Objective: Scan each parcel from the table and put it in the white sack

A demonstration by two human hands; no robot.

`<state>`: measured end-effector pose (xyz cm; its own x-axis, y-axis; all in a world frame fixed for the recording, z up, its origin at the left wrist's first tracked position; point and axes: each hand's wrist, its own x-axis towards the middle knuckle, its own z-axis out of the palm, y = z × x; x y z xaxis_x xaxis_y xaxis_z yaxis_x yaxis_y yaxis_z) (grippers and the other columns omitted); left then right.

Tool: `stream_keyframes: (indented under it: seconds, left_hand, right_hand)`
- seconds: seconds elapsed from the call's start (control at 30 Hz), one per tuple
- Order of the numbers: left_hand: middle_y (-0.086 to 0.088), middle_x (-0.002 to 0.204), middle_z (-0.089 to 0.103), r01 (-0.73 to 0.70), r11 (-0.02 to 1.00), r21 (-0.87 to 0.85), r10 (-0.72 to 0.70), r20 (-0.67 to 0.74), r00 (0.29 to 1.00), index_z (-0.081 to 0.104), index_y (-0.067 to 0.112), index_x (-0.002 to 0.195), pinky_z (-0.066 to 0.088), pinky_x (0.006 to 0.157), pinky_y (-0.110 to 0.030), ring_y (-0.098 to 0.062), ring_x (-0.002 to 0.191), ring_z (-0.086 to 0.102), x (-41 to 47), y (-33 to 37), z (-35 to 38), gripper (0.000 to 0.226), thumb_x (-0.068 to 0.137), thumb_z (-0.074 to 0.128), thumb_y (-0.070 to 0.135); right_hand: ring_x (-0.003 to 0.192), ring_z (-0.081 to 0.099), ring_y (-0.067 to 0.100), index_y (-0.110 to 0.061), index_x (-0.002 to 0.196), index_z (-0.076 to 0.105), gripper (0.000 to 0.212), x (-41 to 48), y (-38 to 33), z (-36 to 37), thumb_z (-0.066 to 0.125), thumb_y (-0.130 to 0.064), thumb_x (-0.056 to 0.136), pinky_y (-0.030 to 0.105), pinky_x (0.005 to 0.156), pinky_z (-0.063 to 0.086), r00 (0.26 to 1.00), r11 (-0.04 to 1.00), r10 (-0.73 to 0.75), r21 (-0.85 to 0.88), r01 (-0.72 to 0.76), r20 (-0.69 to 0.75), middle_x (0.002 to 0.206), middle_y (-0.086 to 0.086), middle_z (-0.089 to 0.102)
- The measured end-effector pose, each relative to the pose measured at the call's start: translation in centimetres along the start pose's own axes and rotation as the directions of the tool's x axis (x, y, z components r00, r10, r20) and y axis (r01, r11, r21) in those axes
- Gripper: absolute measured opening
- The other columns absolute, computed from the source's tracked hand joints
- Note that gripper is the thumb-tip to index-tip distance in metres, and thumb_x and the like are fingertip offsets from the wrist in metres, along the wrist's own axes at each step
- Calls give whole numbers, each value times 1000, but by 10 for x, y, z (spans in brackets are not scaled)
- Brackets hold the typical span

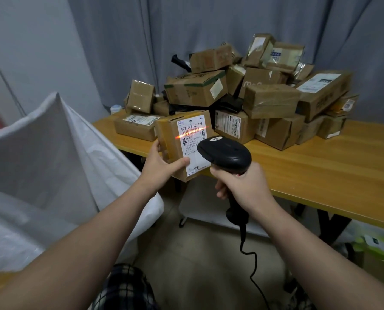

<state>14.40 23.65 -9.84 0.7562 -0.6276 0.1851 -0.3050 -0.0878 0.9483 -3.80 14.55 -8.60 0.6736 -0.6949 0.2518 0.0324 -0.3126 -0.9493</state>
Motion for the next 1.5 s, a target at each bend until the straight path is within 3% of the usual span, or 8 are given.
stream_keyframes:
  seconds: [0.7, 0.9, 1.07, 1.13, 1.2, 1.3, 1.37, 1.5]
  left_hand:
    - [2, 145, 43, 3, 999, 36, -2, -33, 999, 23, 23, 147, 46, 102, -39, -19, 131, 44, 1, -6, -7, 91, 75, 79, 33]
    - [12, 139, 43, -55, 997, -54, 54, -12, 998, 16, 26, 151, 50, 74, -11, 1, 110, 49, -10, -8, -33, 101, 73, 80, 25]
    - [25, 119, 48, -39, 997, -62, 30, -153, 988, 24, 27, 146, 50, 74, -7, 14, 99, 56, -14, -35, -86, 95, 70, 80, 19]
    - [26, 114, 48, -1, 1000, -28, -6, -266, 964, 24, 28, 142, 49, 72, -5, 18, 94, 56, -14, -51, -116, 89, 74, 79, 12]
    - [16, 119, 51, 56, 998, -1, -51, -434, 899, 20, 23, 145, 50, 81, -10, 7, 103, 58, -8, -76, -152, 94, 73, 81, 16]
    - [-8, 142, 36, 272, 958, 94, -146, -655, 742, 18, 16, 147, 40, 108, -40, -22, 129, 43, 8, -124, -193, 108, 66, 86, 37]
    - [-15, 144, 29, 457, 876, 154, -238, -687, 686, 18, 8, 148, 34, 110, -45, -32, 132, 35, 23, -159, -198, 111, 65, 87, 35]
    - [-16, 140, 33, 671, 725, 153, -450, -633, 630, 22, 8, 144, 37, 104, -48, -36, 127, 39, 52, -230, -180, 107, 63, 88, 35]
  right_hand:
    - [50, 64, 25, -12, 84, 69, 4, -8, -5, -1, 71, -15, 84, 36, 54, 55, 998, 999, -13, 49, 10, 62, 59, 11, 65]
    - [53, 65, 20, -15, 83, 69, 5, 7, -10, 33, 74, -12, 82, 30, 53, 53, 988, 996, -62, 65, 53, 141, 62, 4, 67]
    - [52, 64, 11, -5, 81, 70, 6, 29, -3, 89, 75, -5, 79, 21, 54, 51, 965, 996, -52, 85, 31, 256, 63, 8, 68]
    - [52, 63, 13, 0, 83, 69, 9, 38, 8, 114, 75, -5, 78, 22, 54, 51, 954, 997, 0, 79, -25, 299, 65, 17, 67]
    - [52, 64, 14, -2, 85, 68, 12, 48, 21, 136, 76, -9, 78, 23, 54, 51, 942, 996, 63, 35, -79, 330, 66, 16, 67]
    - [50, 63, 5, -5, 83, 67, 15, 66, 42, 168, 76, -15, 78, 24, 57, 50, 914, 988, 155, -55, -145, 375, 61, 2, 66]
    - [50, 63, 3, -7, 86, 67, 17, 81, 54, 192, 77, -19, 78, 31, 66, 54, 888, 978, 208, -109, -179, 409, 61, -2, 66]
    - [62, 66, 11, -18, 74, 60, 20, 109, 84, 235, 78, -26, 77, 36, 74, 54, 847, 954, 282, -225, -198, 451, 65, 0, 65]
